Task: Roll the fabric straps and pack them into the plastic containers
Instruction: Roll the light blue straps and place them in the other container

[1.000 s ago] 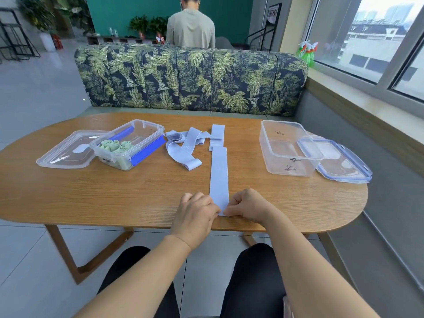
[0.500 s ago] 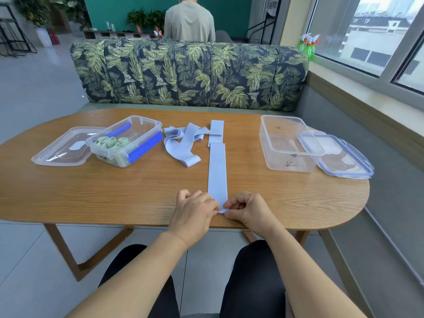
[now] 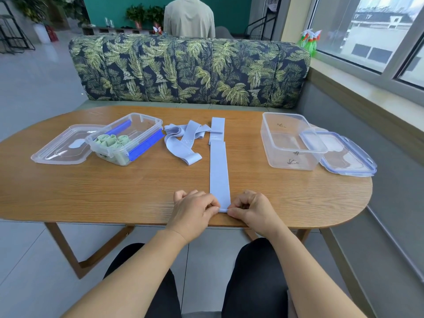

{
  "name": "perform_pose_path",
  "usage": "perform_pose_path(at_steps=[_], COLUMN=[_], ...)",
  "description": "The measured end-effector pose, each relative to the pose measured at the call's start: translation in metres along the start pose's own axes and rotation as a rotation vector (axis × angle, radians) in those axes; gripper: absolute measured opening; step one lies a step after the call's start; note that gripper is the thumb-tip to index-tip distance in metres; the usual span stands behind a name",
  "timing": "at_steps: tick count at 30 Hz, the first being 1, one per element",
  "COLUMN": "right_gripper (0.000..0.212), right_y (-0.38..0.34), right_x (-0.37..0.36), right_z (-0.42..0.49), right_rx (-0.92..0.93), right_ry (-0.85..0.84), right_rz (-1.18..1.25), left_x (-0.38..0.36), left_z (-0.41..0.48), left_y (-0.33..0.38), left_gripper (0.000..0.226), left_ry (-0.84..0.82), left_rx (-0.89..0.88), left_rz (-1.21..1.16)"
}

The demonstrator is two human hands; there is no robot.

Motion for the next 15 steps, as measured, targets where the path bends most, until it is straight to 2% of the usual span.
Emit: perform_pose_path(at_steps=[4, 10, 15], right_gripper=[0.005, 0.016, 0.014], right_y=[0.002, 0.0, -0.003], right_x=[0.0, 0.001, 0.001], right_z=[-0.001, 0.0, 0.0], right_rx=[-0.033, -0.019, -0.012], right_ry=[0.009, 0.03, 0.094], right_rz=[0.034, -0.045, -0.115], left_x=[-0.003, -0.001, 0.001], left_z=[0.006, 0.013, 0.015], left_y=[-0.001, 0.006, 0.008], left_gripper=[0.015, 0.015, 0.016], left_ry=[-0.062, -0.077, -0.088], left_rx=[0.037, 0.032, 0.042], left_rz=[0.007, 0.108, 0.119])
Point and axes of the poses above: each hand's wrist, its own z-axis towards the middle knuckle, its own x-axis out of the back of the hand, y = z × x, the point moved 10 cm from there along z, towards the middle knuckle, and after that the axes turned 10 degrees about -y, right-handed, at the moved point
